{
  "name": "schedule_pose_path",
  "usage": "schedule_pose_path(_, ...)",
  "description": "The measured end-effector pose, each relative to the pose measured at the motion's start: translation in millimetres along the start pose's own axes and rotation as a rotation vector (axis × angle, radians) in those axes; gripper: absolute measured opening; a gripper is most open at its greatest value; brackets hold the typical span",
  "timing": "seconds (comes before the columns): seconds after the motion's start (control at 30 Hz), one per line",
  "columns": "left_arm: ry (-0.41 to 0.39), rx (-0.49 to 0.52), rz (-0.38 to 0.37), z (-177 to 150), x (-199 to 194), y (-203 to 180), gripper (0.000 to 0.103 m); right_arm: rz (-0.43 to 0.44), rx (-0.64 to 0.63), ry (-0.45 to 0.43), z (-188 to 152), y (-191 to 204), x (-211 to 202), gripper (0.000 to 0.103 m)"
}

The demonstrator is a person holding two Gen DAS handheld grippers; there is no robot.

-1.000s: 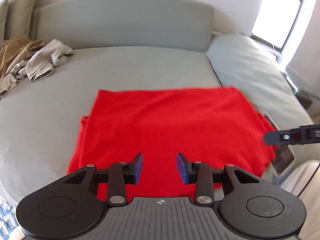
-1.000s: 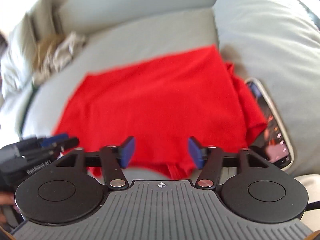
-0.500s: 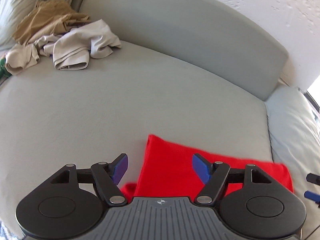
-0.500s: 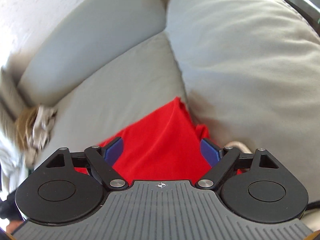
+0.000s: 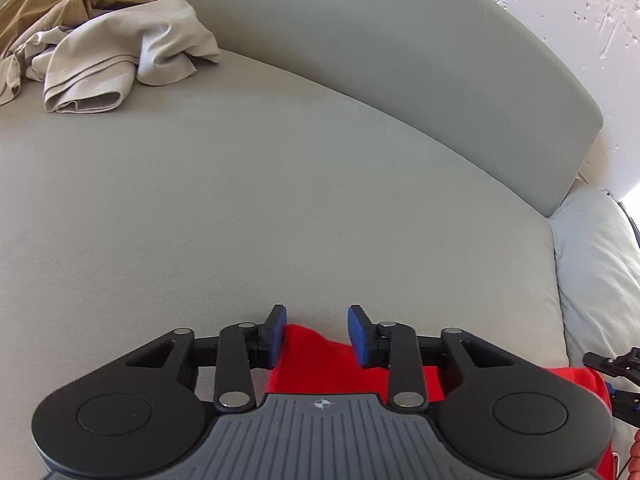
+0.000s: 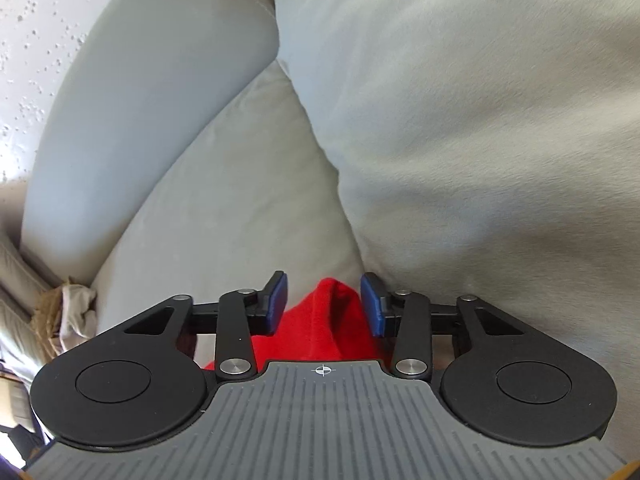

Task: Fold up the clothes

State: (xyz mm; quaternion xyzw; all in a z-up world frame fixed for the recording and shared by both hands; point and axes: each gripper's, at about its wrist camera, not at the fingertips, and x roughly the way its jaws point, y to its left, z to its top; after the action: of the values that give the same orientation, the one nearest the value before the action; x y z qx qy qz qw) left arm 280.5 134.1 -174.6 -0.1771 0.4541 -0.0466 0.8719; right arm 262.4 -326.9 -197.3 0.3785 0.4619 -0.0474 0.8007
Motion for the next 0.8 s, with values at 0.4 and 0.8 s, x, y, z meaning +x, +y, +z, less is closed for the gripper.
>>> schedule_pose_path(0.4,-0.118,0.177,0.193,-14.0,-12.6,-13.0,0.003,-0.122,-0.078,-0.112,-6.8,8.8,0.0,0.006)
schedule_pose_path(0.8,-0.239,0.31,0.217,-34.4,-76.9,-51.8,0.024,-0.219,-0.553,-0.154,-52.4,71.3,-43.1,0.018)
